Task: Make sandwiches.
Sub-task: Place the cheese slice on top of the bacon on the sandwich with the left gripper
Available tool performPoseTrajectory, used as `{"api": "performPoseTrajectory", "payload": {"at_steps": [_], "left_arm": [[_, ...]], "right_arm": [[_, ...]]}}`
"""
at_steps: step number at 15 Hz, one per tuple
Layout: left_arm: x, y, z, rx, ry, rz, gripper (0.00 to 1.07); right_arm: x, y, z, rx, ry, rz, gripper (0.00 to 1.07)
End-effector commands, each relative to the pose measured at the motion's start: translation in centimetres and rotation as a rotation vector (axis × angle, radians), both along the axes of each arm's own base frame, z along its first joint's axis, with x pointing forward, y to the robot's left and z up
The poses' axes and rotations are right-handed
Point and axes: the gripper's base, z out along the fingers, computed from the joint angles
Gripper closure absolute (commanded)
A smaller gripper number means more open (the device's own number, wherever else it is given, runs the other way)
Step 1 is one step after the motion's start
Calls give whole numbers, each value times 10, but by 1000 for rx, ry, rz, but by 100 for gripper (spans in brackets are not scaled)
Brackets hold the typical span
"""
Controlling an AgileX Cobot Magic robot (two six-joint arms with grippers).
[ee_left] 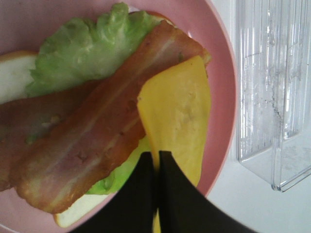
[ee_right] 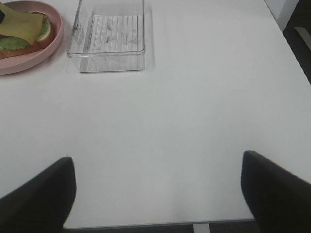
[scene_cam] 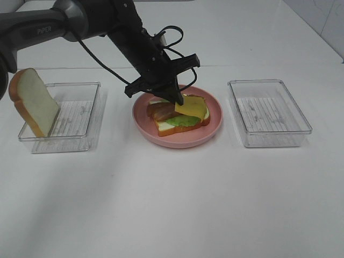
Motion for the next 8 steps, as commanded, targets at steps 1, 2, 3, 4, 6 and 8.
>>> {"api": "performPoseTrajectory", "payload": {"at_steps": [1,2,3,4,6,8], "left_arm": [[-2,0,0,15,10,-6,107],[-1,1,0,27,3,-9,107],[0,3,-1,53,-14,-14,107],[1,6,-3,92,-36,-22,107],[3,8,-3,121,-63,-25,107],[4,7,-7,112,-61,-21,107]], "right_arm": [[-4,0,-1,-6,-30,1,18],[-4,0,-1,-6,-30,1,18],[-4,0,-1,-6,-30,1,18],[-4,0,-1,-6,-30,1,18],[-4,0,-1,-6,-30,1,18],[-4,0,-1,-6,-30,1,18]]}}
